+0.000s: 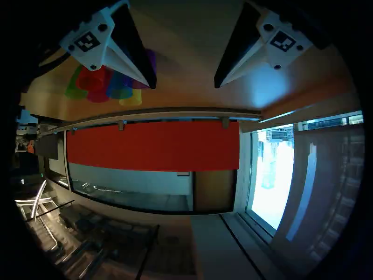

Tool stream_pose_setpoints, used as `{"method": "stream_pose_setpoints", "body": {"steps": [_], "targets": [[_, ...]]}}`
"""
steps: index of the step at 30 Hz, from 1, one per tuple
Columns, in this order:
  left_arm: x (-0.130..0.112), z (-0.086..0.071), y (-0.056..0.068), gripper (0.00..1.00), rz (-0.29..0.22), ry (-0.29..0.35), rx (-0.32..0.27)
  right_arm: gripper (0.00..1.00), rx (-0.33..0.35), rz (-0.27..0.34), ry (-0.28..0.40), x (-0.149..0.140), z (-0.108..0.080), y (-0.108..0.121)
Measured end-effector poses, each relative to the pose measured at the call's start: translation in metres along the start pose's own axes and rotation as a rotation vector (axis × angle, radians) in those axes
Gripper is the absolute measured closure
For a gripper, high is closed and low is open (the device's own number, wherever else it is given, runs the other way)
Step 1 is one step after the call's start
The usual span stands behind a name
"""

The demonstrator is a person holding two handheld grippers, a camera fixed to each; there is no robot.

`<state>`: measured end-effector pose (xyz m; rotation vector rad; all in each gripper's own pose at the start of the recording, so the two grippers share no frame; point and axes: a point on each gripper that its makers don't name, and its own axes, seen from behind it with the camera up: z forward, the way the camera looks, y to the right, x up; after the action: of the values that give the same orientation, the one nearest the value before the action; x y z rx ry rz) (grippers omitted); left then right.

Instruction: Pour water

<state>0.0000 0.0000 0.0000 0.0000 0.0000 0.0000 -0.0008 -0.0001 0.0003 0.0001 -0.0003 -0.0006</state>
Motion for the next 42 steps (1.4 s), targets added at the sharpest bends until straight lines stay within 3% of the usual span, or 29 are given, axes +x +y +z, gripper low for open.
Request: {"method": "stream_pose_setpoints", "body": {"steps": [33,42], "targets": [[0.001,0.001,-0.003,0.08,0.005,-0.007,0.025,0.0,0.003,-0.01,0.011,0.005,0.0,0.0],[0.034,0.003,0.003,0.08,-0.027,0.015,0.006,0.0,0.036,-0.027,0.026,0.042,0.0,-0.008]]}}
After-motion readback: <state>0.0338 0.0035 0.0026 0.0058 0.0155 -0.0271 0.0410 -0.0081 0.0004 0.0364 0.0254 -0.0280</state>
